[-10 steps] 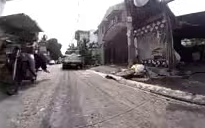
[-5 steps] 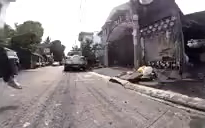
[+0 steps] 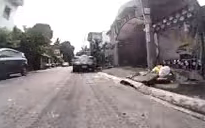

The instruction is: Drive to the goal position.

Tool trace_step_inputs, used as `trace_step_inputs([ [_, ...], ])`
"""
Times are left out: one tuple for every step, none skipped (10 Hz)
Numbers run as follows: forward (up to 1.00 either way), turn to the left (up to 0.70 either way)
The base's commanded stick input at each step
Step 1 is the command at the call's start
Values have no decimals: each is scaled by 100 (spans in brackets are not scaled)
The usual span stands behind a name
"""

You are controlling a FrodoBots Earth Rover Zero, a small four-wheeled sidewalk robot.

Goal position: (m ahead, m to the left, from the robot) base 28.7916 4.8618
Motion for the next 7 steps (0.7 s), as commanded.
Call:
trace_step_inputs([
  [70, 15],
  [70, 12],
  [70, 21],
  [70, 0],
  [70, 0],
  [70, 0],
  [70, 0],
])
